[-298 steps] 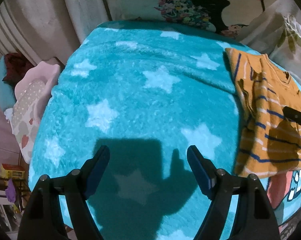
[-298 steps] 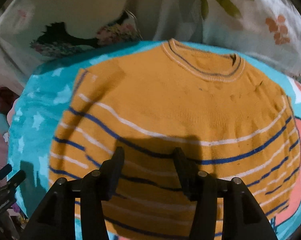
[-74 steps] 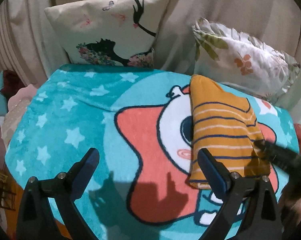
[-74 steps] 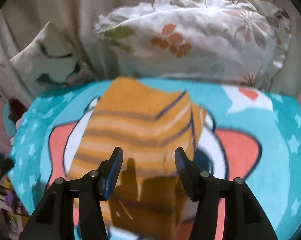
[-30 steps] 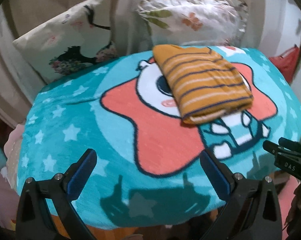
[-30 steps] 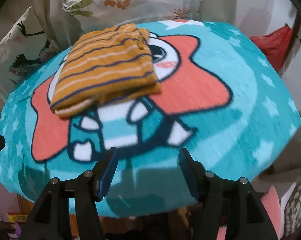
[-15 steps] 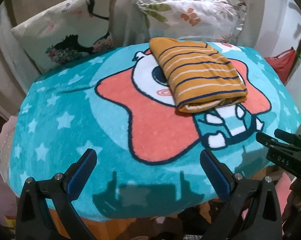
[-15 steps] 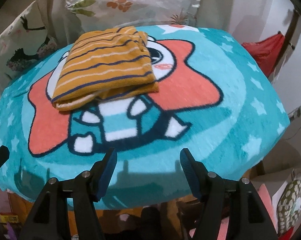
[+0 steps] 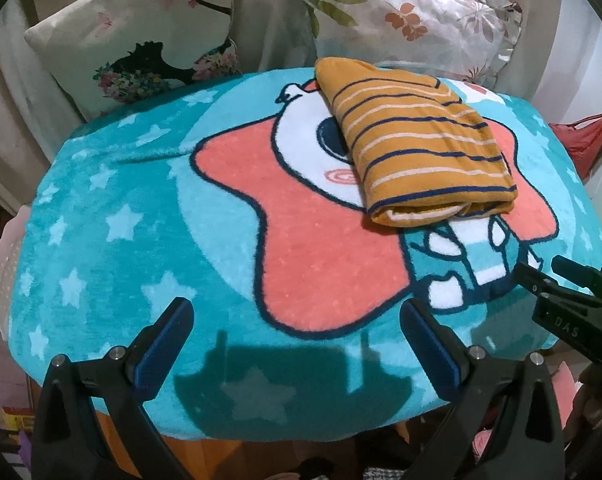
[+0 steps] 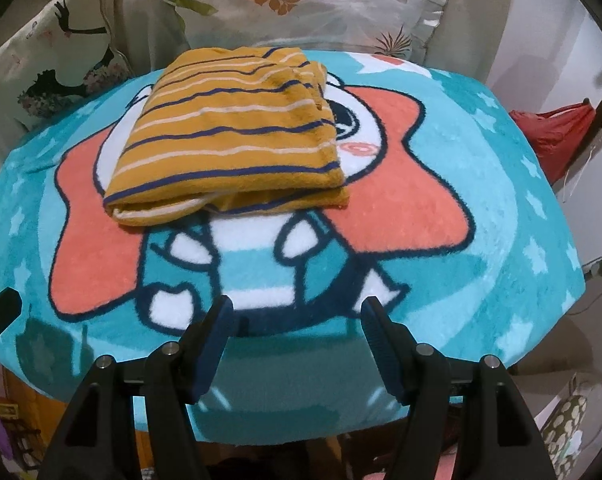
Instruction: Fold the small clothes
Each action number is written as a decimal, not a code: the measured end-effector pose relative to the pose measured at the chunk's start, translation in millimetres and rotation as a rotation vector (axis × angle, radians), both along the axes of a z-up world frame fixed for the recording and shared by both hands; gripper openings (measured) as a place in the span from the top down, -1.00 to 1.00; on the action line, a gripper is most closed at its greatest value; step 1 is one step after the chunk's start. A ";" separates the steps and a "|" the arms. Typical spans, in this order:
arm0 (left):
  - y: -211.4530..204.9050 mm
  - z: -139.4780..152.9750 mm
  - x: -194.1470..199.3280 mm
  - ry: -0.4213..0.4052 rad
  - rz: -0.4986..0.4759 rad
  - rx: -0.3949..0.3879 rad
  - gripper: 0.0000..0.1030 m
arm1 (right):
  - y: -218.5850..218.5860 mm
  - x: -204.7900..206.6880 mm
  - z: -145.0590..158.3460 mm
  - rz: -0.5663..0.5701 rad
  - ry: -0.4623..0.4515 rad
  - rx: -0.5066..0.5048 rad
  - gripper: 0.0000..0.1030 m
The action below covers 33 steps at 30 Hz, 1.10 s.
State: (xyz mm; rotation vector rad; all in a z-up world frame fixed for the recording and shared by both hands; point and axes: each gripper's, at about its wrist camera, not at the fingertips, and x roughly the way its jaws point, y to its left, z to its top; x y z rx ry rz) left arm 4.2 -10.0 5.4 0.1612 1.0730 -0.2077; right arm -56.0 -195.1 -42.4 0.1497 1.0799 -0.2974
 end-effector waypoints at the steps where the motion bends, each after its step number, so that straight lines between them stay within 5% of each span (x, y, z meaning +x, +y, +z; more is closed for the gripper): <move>1: -2.9 -1.0 1.2 0.003 -0.002 0.000 -0.99 | -2.7 0.9 -0.4 -0.001 0.002 0.001 -0.37; 13: -24.7 -10.6 19.7 0.048 0.037 0.004 -0.99 | -26.0 50.7 20.8 0.033 -0.093 -0.023 -0.38; 21: -29.1 -15.7 40.3 0.069 0.089 -0.011 -0.99 | -42.5 91.2 -24.3 0.070 0.032 0.083 -0.37; 28: -49.9 -22.5 81.2 0.083 0.129 -0.061 -0.99 | -76.7 87.2 15.2 0.063 -0.088 0.125 -0.38; 33: -62.7 -27.3 100.5 0.111 0.167 -0.069 -0.99 | -93.7 125.3 36.3 0.096 -0.150 0.143 -0.26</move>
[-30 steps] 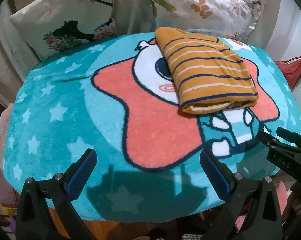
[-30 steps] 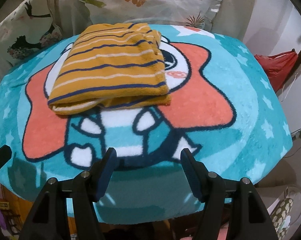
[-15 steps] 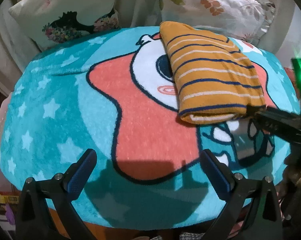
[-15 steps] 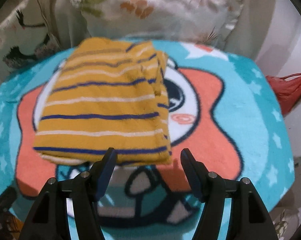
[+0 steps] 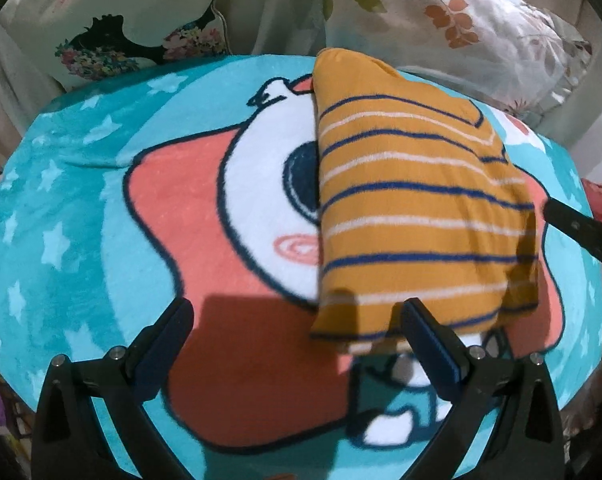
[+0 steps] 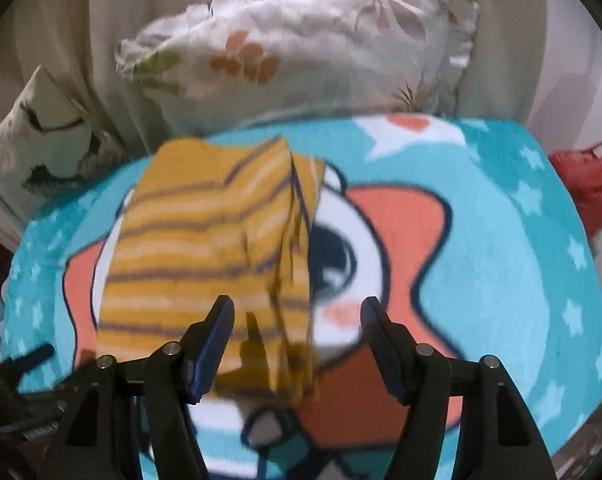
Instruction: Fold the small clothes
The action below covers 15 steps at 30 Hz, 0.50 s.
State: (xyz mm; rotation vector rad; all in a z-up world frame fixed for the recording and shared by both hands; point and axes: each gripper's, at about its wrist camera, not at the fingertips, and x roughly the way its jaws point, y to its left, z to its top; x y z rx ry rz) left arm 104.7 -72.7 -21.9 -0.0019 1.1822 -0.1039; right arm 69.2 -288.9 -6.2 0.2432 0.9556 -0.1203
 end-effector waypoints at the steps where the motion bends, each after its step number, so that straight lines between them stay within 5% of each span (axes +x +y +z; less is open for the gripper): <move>1: -2.5 0.1 1.9 0.000 0.002 0.002 -0.99 | 1.6 9.0 -3.3 0.018 0.003 -0.006 -0.25; 6: -15.2 -0.1 13.9 -0.002 0.004 0.018 -0.99 | 4.6 46.5 -45.3 0.092 0.106 -0.008 -0.35; 10: -23.0 2.1 31.1 -0.037 0.015 0.011 -0.99 | -0.4 51.2 -40.3 0.118 0.118 -0.002 -0.46; 15: -33.1 -22.5 49.0 0.015 0.025 0.043 -1.00 | -13.7 50.6 -29.2 0.123 0.088 0.042 -0.47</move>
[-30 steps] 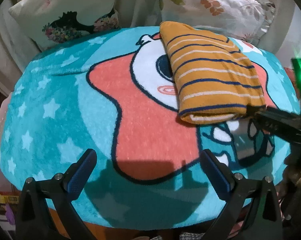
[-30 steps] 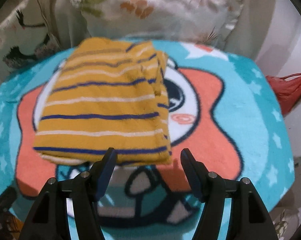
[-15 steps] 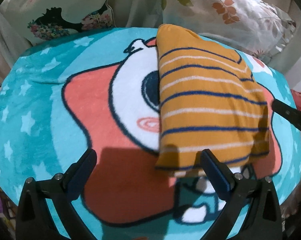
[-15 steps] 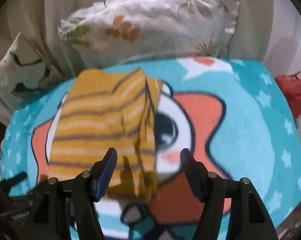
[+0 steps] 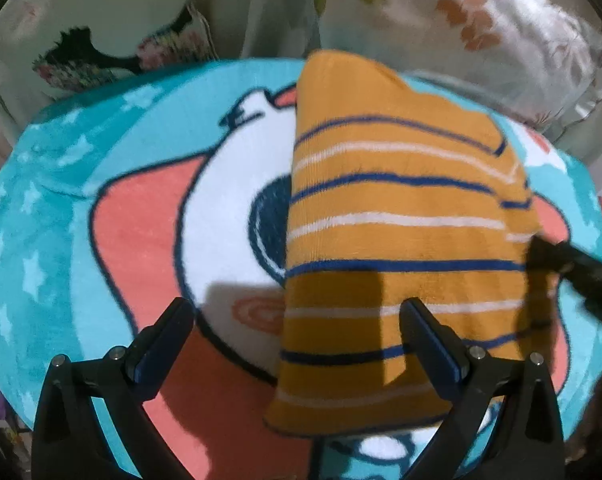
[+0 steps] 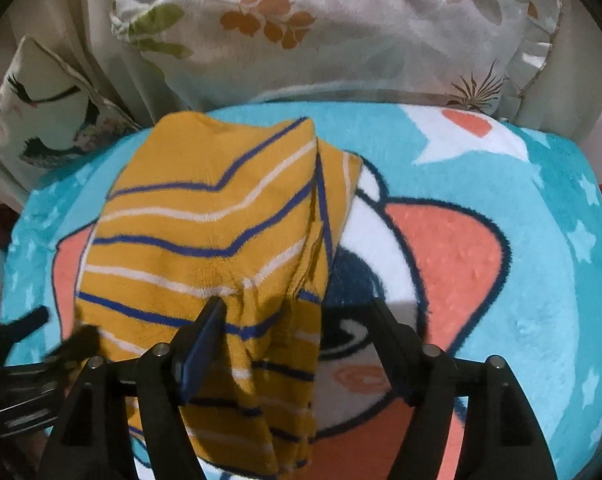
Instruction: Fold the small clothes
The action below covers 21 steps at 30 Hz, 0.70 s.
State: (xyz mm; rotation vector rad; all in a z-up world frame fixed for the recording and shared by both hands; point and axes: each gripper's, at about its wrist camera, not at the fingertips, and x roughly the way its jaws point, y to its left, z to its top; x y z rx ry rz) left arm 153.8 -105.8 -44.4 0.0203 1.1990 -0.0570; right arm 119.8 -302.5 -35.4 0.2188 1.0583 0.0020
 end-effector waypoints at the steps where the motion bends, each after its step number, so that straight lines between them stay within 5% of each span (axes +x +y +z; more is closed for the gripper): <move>1: -1.0 0.3 0.5 -0.002 -0.005 0.007 -1.00 | -2.4 0.7 2.7 -0.003 -0.007 0.008 -0.47; 9: 6.1 36.3 34.0 -0.032 0.043 -0.071 -1.00 | -15.2 -1.3 9.6 -0.033 -0.040 0.072 -0.47; 16: -18.1 1.6 79.2 0.024 0.009 0.058 -1.00 | -34.4 -7.9 3.4 -0.067 -0.025 0.087 -0.47; 21: -22.3 14.7 82.2 -0.003 0.006 0.034 -1.00 | -54.0 -7.1 6.2 -0.083 -0.023 0.083 -0.47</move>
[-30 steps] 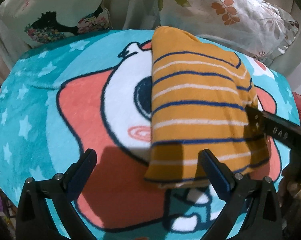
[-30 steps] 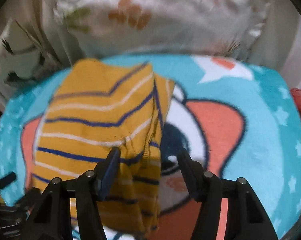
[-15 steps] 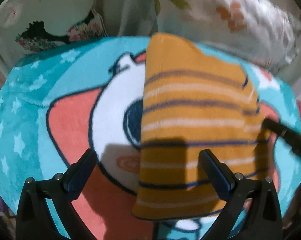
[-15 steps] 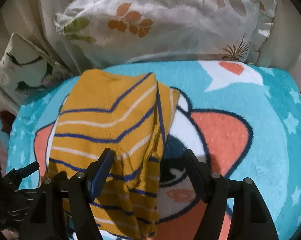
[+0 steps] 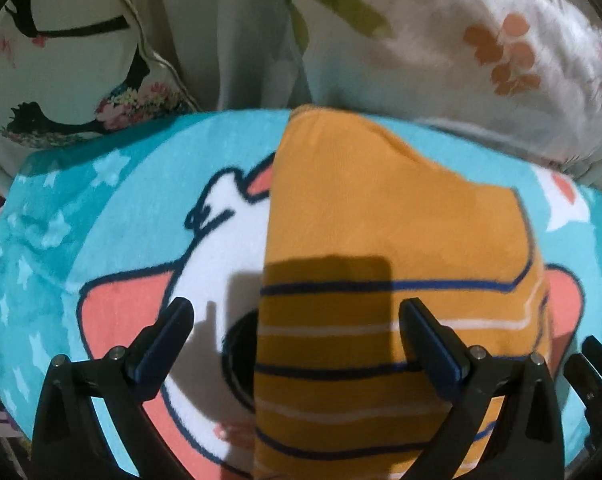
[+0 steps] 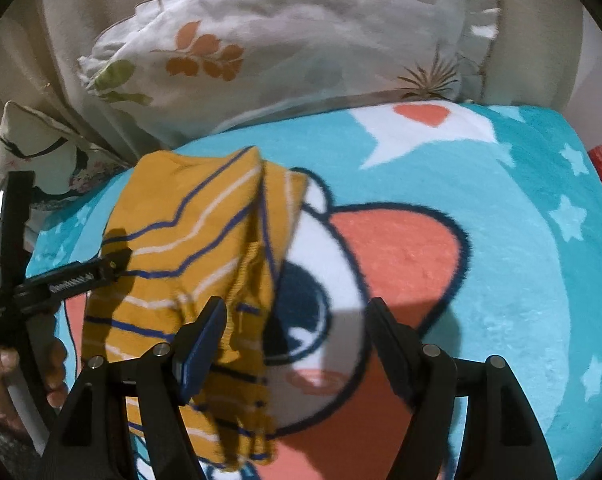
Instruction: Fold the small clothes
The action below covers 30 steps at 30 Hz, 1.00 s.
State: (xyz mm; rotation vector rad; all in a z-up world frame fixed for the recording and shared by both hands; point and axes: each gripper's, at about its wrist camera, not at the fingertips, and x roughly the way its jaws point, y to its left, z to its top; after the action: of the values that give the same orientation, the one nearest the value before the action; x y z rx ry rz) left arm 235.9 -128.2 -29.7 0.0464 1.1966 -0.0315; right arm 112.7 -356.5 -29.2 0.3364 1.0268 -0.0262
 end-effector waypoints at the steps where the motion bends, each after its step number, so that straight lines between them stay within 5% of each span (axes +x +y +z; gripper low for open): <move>1: 1.5 1.6 -0.9 0.003 0.004 -0.006 -1.00 | -2.3 4.0 2.8 0.002 -0.007 0.001 -0.47; 7: 11.6 7.2 -21.2 0.012 0.005 -0.031 -1.00 | 13.4 50.3 9.9 0.058 -0.032 -0.013 -0.47; 13: 30.4 4.0 -47.0 0.020 0.024 -0.009 -1.00 | 37.7 97.1 -31.7 0.102 0.080 -0.108 -0.44; 16: 35.3 5.4 -56.8 0.003 0.031 0.006 -1.00 | 29.7 96.5 -23.2 0.063 0.091 -0.085 -0.45; 20: 34.3 -1.1 -66.4 -0.016 0.013 0.019 -1.00 | 48.5 72.3 7.1 0.096 -0.007 -0.117 -0.45; 25: 33.0 -12.8 -68.5 0.001 0.023 -0.004 -1.00 | 70.8 60.5 -15.6 0.155 0.028 -0.179 -0.45; 30: 39.0 -0.4 -75.1 -0.009 0.025 -0.030 -1.00 | 45.5 55.4 -7.7 0.071 0.039 -0.107 -0.49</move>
State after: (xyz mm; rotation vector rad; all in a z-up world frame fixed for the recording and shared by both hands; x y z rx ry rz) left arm 160.9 -89.1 -30.1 0.0056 1.1872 -0.0274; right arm 168.2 -311.0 -36.9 0.2026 1.0710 -0.0241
